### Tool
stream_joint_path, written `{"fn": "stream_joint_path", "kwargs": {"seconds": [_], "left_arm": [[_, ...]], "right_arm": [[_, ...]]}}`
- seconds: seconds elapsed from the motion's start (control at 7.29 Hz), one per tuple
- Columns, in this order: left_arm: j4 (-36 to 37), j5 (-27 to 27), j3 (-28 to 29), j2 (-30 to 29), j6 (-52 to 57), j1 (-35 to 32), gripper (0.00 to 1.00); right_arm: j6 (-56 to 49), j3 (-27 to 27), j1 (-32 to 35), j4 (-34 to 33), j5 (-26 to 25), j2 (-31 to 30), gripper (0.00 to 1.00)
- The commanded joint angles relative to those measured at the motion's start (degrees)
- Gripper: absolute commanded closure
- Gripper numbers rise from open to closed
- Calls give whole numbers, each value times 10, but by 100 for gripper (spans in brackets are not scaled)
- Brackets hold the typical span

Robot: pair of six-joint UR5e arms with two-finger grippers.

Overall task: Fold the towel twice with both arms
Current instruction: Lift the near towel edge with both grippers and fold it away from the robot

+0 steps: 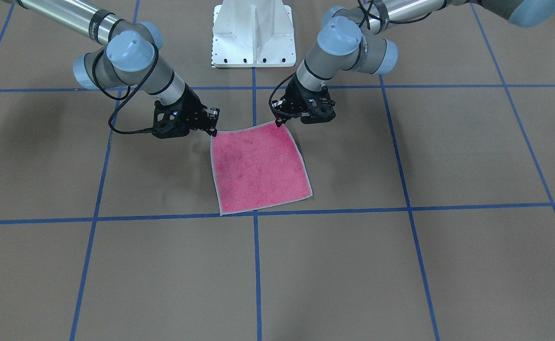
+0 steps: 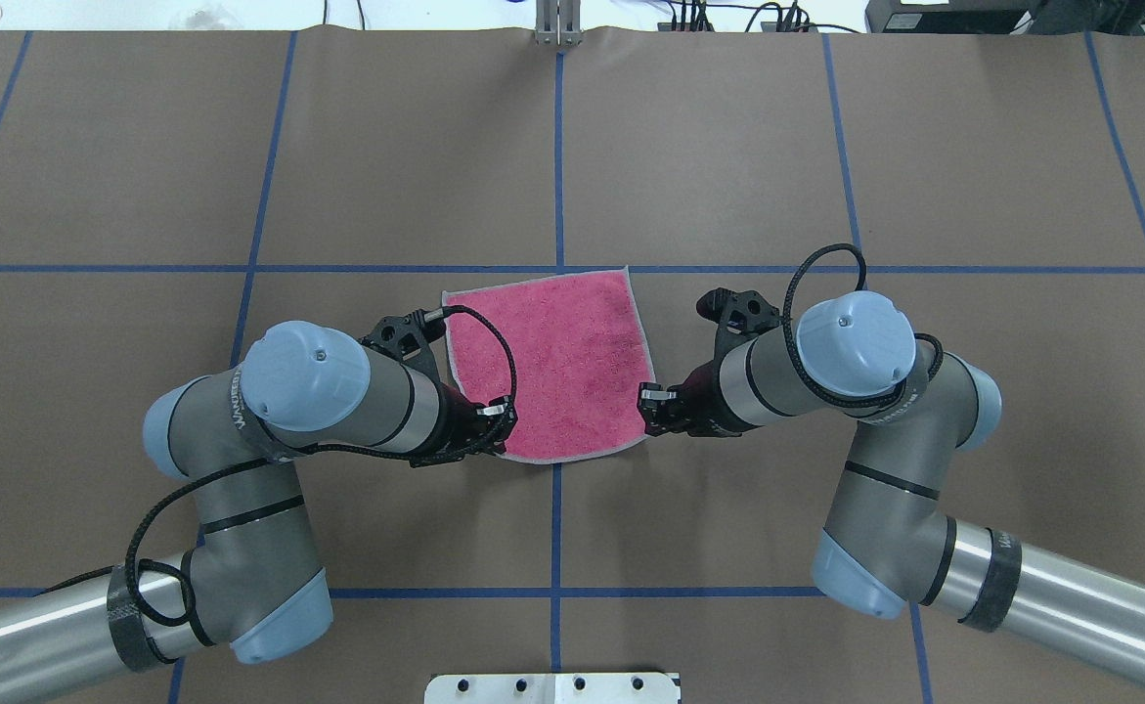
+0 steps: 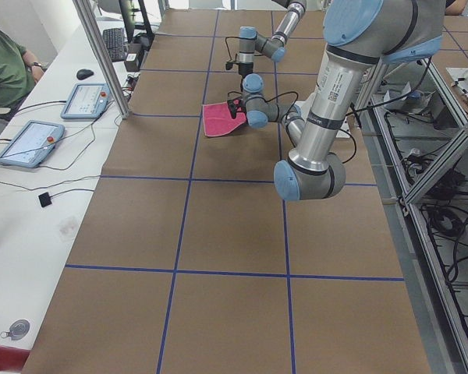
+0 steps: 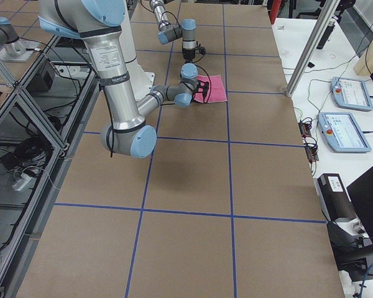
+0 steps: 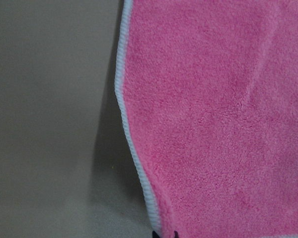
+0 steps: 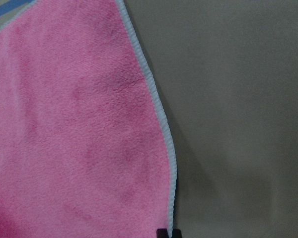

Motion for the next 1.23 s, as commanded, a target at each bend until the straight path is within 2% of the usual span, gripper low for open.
{"fn": "stream_joint_path", "kwargs": {"seconds": [0.0, 0.27, 0.69, 1.1], "left_arm": [[0, -2, -2, 1, 3, 0, 100], [1, -12, -7, 1, 4, -1, 100], [-1, -12, -18, 0, 3, -24, 100], [-1, -11, -11, 0, 0, -46, 100]], "right_arm": [[32, 36, -7, 0, 1, -7, 100], [70, 57, -12, 0, 2, -9, 100], [70, 56, -12, 1, 3, -10, 100], [72, 53, 18, -1, 1, -5, 100]]}}
